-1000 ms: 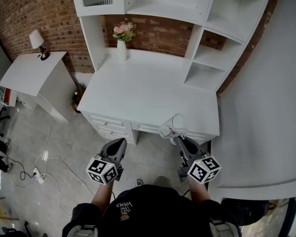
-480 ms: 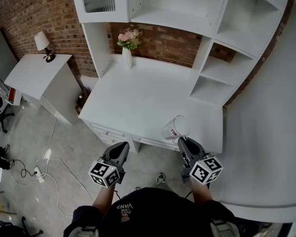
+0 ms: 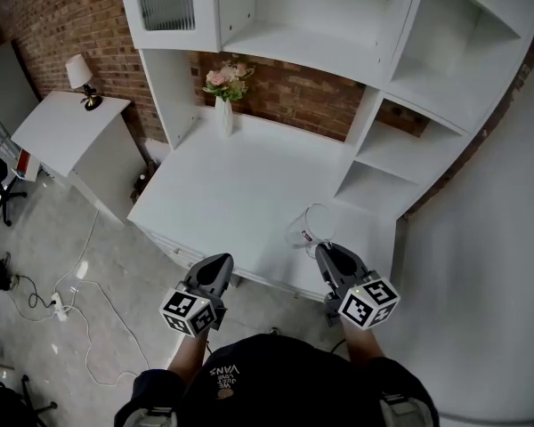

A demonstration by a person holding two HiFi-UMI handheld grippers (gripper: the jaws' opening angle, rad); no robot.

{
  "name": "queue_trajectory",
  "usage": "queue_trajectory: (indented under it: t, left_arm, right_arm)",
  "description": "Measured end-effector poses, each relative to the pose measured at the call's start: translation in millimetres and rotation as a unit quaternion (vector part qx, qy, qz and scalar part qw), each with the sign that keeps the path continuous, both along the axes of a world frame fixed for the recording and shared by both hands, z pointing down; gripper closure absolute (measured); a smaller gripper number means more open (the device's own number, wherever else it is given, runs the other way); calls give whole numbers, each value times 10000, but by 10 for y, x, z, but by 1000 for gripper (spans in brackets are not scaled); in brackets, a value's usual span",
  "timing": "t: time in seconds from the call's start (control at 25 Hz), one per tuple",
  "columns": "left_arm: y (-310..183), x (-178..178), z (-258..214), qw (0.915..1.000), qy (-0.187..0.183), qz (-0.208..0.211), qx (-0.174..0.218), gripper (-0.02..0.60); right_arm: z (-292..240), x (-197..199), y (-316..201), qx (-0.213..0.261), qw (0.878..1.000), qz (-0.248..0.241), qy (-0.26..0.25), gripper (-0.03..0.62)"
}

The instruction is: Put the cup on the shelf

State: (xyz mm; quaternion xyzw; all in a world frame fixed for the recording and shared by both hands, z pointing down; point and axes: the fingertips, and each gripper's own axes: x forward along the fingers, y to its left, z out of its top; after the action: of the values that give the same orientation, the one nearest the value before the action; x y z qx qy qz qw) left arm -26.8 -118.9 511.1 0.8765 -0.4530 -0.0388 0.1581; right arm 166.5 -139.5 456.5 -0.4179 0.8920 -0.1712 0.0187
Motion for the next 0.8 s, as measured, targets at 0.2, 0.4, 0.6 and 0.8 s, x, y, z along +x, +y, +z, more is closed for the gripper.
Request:
queue_trajectory:
  t: [0.2,0.4,0.6,0.8]
  left_arm:
    - [-152,207,33,9997,0,-240,-34,574]
    - [-262,263,94,9990,-190,-411,-65,574]
    - [-460,300,129,9993,-201,-305,-91,574]
    - [-718,293,127,9999,-148,-1,-76,574]
  right_arm:
    - [9,186,-246,22,9996,-272,20,560]
    - [31,271,-429,22,9991,-416,-5,560]
    - [15,287,-586,83,9992,-380,-14,560]
    - [-117,211,-779,238,9994,-242,59,560]
